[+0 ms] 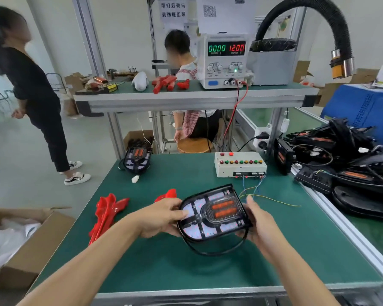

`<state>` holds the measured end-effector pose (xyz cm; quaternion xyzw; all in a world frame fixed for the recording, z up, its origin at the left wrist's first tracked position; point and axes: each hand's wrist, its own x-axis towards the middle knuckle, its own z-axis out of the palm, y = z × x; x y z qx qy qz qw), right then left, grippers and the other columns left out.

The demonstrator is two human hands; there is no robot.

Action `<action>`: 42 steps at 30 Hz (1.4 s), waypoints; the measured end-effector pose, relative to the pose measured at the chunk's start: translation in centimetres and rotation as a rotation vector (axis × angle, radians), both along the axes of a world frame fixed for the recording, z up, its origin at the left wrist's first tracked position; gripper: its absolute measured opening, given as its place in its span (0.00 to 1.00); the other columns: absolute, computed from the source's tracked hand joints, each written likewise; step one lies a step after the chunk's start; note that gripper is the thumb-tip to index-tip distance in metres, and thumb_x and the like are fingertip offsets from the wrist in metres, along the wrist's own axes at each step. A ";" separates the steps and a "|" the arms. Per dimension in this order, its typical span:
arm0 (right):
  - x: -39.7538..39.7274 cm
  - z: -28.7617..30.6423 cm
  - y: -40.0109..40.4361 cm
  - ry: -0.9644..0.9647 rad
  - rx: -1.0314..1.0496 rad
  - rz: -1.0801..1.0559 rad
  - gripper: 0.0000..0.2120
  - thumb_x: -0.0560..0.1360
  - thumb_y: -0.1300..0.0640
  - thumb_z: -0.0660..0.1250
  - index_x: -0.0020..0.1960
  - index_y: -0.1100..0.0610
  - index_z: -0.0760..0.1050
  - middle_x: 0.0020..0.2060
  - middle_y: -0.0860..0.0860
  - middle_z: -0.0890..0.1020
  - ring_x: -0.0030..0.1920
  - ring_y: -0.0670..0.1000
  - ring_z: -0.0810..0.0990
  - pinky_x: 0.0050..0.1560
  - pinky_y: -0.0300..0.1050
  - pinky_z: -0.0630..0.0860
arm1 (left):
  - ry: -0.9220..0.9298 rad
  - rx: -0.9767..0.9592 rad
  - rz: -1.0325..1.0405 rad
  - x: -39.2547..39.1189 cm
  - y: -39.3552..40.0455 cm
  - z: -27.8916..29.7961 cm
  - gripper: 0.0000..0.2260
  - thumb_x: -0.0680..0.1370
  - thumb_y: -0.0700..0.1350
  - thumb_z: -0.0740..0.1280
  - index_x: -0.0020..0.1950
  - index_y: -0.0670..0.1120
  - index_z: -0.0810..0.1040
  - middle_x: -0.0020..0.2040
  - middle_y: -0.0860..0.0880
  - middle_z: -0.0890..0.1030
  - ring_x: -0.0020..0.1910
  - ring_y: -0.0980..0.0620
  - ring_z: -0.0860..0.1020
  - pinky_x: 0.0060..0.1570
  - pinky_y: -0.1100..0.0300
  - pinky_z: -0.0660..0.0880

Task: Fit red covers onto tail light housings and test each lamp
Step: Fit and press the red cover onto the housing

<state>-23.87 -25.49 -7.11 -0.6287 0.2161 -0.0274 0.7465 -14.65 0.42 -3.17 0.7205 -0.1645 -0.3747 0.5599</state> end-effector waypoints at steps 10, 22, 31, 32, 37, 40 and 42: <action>-3.3 -2.9 -0.3 0.060 -0.665 0.070 0.20 0.80 0.39 0.64 0.40 0.55 0.76 0.33 0.46 0.83 0.36 0.43 0.81 0.37 0.40 0.70 | -0.206 0.190 -0.076 -3.1 -1.4 -3.8 0.09 0.85 0.38 0.60 0.61 0.35 0.76 0.55 0.43 0.82 0.55 0.47 0.83 0.58 0.44 0.81; -4.0 -4.1 0.3 0.060 -0.887 0.032 0.23 0.79 0.40 0.64 0.38 0.58 0.72 0.31 0.50 0.79 0.36 0.51 0.78 0.37 0.45 0.72 | -0.965 0.548 0.204 -1.3 -0.9 -3.7 0.10 0.83 0.47 0.65 0.58 0.46 0.83 0.54 0.48 0.85 0.54 0.46 0.81 0.56 0.53 0.75; -4.4 -4.1 0.7 0.043 -0.817 -0.008 0.22 0.78 0.37 0.63 0.40 0.55 0.76 0.30 0.48 0.82 0.31 0.44 0.79 0.37 0.43 0.74 | -1.186 1.066 -0.301 2.7 -4.0 -3.4 0.20 0.78 0.35 0.66 0.70 0.45 0.71 0.64 0.45 0.76 0.66 0.42 0.73 0.54 0.47 0.75; -4.4 -4.1 0.7 0.041 -0.813 -0.010 0.22 0.78 0.37 0.63 0.40 0.55 0.76 0.30 0.47 0.82 0.32 0.44 0.80 0.38 0.43 0.75 | -1.188 1.091 -0.323 2.9 -4.3 -3.5 0.19 0.78 0.34 0.66 0.68 0.44 0.72 0.63 0.43 0.77 0.65 0.41 0.75 0.54 0.47 0.75; -4.4 -4.1 0.6 0.043 -0.797 -0.006 0.22 0.79 0.36 0.63 0.41 0.55 0.77 0.32 0.47 0.83 0.35 0.45 0.81 0.39 0.44 0.76 | -1.118 0.911 -0.131 4.4 -4.6 -3.5 0.18 0.81 0.38 0.65 0.71 0.44 0.69 0.64 0.42 0.74 0.62 0.37 0.78 0.59 0.44 0.74; -4.4 -4.2 0.6 0.050 -0.797 -0.014 0.22 0.79 0.36 0.63 0.41 0.54 0.77 0.32 0.46 0.83 0.33 0.44 0.81 0.38 0.44 0.76 | -1.035 0.668 0.116 4.9 -4.0 -3.1 0.25 0.80 0.43 0.66 0.76 0.47 0.63 0.66 0.42 0.75 0.62 0.36 0.77 0.61 0.44 0.73; -4.4 -4.3 0.7 0.048 -0.810 -0.027 0.22 0.79 0.36 0.63 0.39 0.54 0.76 0.30 0.46 0.82 0.33 0.45 0.80 0.37 0.45 0.75 | -1.022 0.575 0.213 4.9 -3.5 -3.0 0.27 0.79 0.45 0.66 0.77 0.49 0.62 0.65 0.43 0.77 0.61 0.37 0.77 0.60 0.46 0.73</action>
